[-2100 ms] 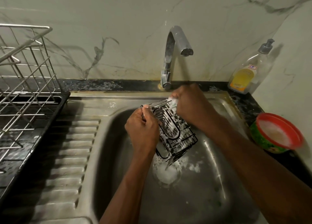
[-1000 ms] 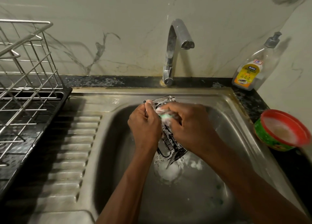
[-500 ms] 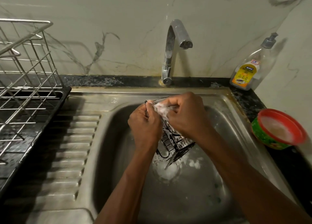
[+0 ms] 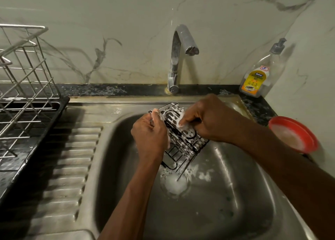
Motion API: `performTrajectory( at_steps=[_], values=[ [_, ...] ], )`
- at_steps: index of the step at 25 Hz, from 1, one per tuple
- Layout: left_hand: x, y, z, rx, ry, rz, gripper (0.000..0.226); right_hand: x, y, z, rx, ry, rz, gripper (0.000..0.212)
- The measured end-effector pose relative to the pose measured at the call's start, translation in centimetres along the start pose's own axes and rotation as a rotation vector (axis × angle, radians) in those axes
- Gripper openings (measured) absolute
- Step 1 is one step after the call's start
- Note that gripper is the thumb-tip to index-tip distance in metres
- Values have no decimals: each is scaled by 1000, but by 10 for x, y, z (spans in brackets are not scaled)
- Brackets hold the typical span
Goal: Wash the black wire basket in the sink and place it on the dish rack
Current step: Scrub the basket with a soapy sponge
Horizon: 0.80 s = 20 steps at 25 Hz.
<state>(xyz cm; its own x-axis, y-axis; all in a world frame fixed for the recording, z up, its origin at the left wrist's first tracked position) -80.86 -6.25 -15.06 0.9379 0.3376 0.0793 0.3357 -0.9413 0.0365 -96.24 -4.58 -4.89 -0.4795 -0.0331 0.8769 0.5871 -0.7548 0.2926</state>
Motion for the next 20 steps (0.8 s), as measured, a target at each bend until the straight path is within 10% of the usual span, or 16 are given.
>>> performTrajectory(
  at_steps=[16,20],
  values=[
    [-14,-14,-13,277,-225,255,26,-55,-34,7,-220,-221,-811,25],
    [-15,-39,-9,298,-158,217,52,-48,-14,4,-249,-146,-876,26]
  ],
)
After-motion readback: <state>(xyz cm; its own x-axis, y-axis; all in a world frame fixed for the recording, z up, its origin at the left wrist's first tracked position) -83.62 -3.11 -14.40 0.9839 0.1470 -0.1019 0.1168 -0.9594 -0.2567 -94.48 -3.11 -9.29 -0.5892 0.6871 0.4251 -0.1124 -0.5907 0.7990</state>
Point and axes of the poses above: each hand's wrist, its own y-axis towards the middle knuckle, its own x-axis out of the back of the hand, z = x × y, the point moved 5 cm from there along y, towards the middle knuckle, and after that the axes turned 10 degrees about x, right-handed, at the moved point
